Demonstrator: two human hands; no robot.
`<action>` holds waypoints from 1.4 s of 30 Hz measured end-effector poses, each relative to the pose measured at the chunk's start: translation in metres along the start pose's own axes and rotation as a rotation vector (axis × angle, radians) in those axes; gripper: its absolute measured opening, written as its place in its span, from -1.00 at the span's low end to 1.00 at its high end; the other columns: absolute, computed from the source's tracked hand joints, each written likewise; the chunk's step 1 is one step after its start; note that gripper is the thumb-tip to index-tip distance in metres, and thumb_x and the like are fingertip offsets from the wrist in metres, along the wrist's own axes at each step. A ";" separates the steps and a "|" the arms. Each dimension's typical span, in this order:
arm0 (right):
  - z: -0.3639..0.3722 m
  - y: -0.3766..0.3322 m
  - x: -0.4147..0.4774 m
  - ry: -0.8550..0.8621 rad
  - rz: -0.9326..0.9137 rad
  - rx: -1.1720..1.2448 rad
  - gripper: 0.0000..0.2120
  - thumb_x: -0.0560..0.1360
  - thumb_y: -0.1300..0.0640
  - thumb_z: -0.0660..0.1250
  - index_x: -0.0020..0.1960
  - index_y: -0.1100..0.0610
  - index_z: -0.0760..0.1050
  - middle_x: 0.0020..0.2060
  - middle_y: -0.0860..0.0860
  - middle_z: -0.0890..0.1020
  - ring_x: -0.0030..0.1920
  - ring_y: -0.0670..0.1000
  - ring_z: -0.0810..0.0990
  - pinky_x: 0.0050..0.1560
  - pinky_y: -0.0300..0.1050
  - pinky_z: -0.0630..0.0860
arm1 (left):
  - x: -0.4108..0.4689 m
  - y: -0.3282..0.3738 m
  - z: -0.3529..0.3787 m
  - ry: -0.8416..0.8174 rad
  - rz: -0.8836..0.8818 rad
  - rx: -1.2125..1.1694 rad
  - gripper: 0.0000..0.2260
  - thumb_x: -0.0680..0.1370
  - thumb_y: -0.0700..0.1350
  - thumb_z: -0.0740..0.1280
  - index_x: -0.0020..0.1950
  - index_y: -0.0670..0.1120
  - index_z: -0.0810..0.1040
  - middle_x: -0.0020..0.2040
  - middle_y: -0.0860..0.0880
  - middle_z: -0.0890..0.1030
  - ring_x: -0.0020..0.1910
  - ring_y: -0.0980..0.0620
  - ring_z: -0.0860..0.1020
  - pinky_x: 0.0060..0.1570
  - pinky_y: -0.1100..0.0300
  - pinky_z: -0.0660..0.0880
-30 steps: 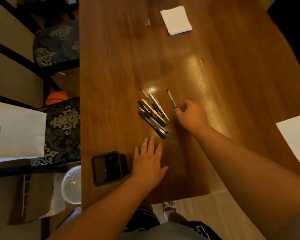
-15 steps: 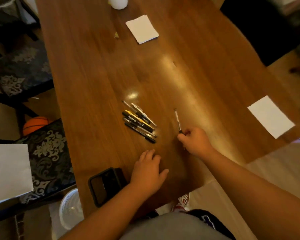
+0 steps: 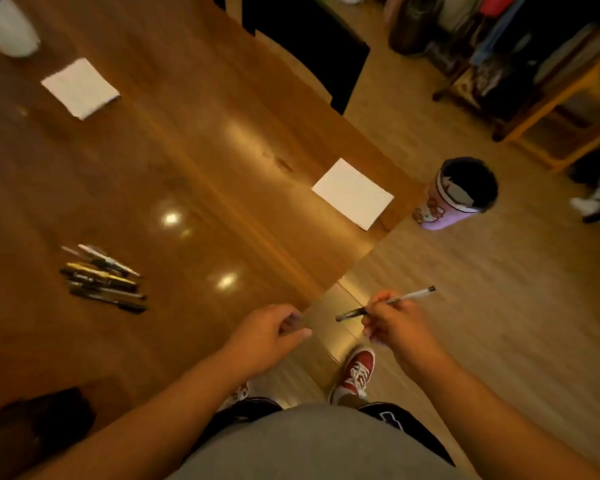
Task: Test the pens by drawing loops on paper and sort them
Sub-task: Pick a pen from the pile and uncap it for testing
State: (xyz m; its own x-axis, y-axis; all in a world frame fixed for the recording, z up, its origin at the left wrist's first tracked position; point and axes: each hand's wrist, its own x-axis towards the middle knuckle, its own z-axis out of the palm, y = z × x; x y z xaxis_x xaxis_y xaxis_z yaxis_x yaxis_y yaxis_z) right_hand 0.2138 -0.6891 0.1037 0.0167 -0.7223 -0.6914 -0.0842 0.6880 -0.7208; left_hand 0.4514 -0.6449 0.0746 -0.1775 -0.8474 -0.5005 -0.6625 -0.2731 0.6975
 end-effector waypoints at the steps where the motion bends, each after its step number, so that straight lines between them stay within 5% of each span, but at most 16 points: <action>1: -0.014 -0.003 0.001 -0.020 0.017 0.021 -0.83 0.54 0.33 0.25 -0.21 0.16 0.47 -0.41 0.16 0.58 -0.46 0.07 0.53 -0.50 -0.14 0.42 | 0.008 0.021 0.012 -0.008 0.015 -0.040 -0.65 0.47 0.18 0.39 0.16 0.04 0.57 0.01 0.12 0.60 -0.03 0.25 0.55 -0.01 0.24 0.55; 4: -0.052 -0.014 0.007 -0.101 0.050 0.074 -0.85 0.55 0.32 0.22 -0.17 0.17 0.45 -0.40 0.16 0.56 -0.45 0.06 0.51 -0.51 -0.18 0.38 | 0.029 0.077 0.044 0.006 0.075 -0.105 -0.68 0.47 0.12 0.41 0.14 -0.01 0.58 0.00 0.09 0.62 -0.02 0.22 0.57 0.03 0.13 0.56; 9: -0.106 -0.037 0.020 -0.225 0.068 0.110 -0.86 0.55 0.31 0.23 -0.16 0.19 0.48 -0.37 0.14 0.57 -0.44 0.04 0.52 -0.48 -0.16 0.40 | 0.050 0.138 0.074 0.113 0.122 -0.107 -0.73 0.50 0.09 0.40 0.16 0.06 0.58 -0.03 0.18 0.61 -0.04 0.27 0.56 -0.08 0.33 0.51; 13: -0.124 -0.056 0.035 -0.310 0.065 0.141 -0.85 0.56 0.30 0.24 -0.17 0.17 0.49 -0.38 0.14 0.57 -0.43 0.04 0.51 -0.48 -0.16 0.40 | 0.067 0.161 0.076 0.197 0.104 -0.092 -0.81 0.52 0.01 0.40 0.12 0.03 0.62 -0.08 0.16 0.62 -0.09 0.26 0.58 -0.09 0.29 0.54; 18: -0.123 -0.085 0.069 -0.344 0.088 0.118 -0.79 0.58 0.20 0.29 -0.24 0.12 0.50 -0.42 0.11 0.56 -0.48 0.02 0.49 -0.49 -0.17 0.40 | 0.099 0.176 0.063 0.239 0.118 -0.065 -0.90 0.51 0.02 0.41 -0.09 0.24 0.55 -0.19 0.25 0.59 -0.16 0.25 0.56 -0.21 0.42 0.42; 23: -0.116 -0.124 0.111 -0.385 0.115 0.099 -0.85 0.55 0.20 0.34 -0.20 0.14 0.52 -0.42 0.10 0.58 -0.48 0.00 0.53 -0.53 -0.20 0.43 | 0.138 0.184 0.038 0.388 0.233 0.239 -0.76 0.50 0.14 0.34 0.09 0.09 0.60 -0.10 0.13 0.64 -0.16 0.16 0.57 -0.19 0.29 0.46; 28: -0.102 -0.158 0.148 -0.372 0.122 0.033 -0.78 0.52 0.15 0.38 -0.30 0.08 0.56 -0.47 0.08 0.56 -0.52 -0.02 0.50 -0.54 -0.23 0.39 | 0.164 0.190 0.009 0.589 0.322 0.485 -0.83 0.43 0.02 0.50 -0.11 -0.05 0.66 -0.29 0.02 0.65 -0.36 0.03 0.58 -0.37 0.22 0.40; 32: -0.082 -0.174 0.166 -0.417 0.121 -0.014 -0.84 0.53 0.13 0.38 -0.23 0.11 0.54 -0.48 0.05 0.54 -0.52 -0.05 0.46 -0.55 -0.24 0.36 | 0.172 0.187 -0.010 0.652 0.328 0.577 -0.78 0.46 0.10 0.34 -0.20 -0.03 0.63 -0.39 0.05 0.59 -0.46 0.08 0.51 -0.38 0.30 0.26; 39: -0.060 -0.197 0.183 -0.556 0.098 -0.168 -0.81 0.54 0.07 0.38 -0.19 0.14 0.56 -0.43 0.04 0.56 -0.47 -0.07 0.45 -0.50 -0.26 0.37 | 0.170 0.172 -0.025 0.462 0.079 0.270 -0.65 0.60 0.19 0.09 -0.09 0.04 0.58 -0.30 0.10 0.55 -0.34 0.14 0.47 -0.33 0.21 0.42; 42: -0.051 -0.203 0.188 -0.600 0.102 -0.196 -0.82 0.55 0.09 0.37 -0.17 0.18 0.55 -0.45 0.05 0.55 -0.47 -0.07 0.46 -0.50 -0.28 0.38 | 0.170 0.168 -0.029 0.427 0.014 0.062 -0.70 0.61 0.14 0.17 -0.19 0.03 0.54 -0.36 0.09 0.50 -0.37 0.12 0.47 -0.35 0.21 0.41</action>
State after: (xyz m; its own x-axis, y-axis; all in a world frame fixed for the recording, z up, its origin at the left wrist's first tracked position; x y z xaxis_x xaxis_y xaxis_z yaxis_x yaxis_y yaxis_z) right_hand 0.1827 -0.9674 0.1225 0.5494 -0.4493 -0.7045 -0.2943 0.6850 -0.6664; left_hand 0.3309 -0.8477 0.1218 0.1218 -0.9669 -0.2244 -0.7069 -0.2432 0.6642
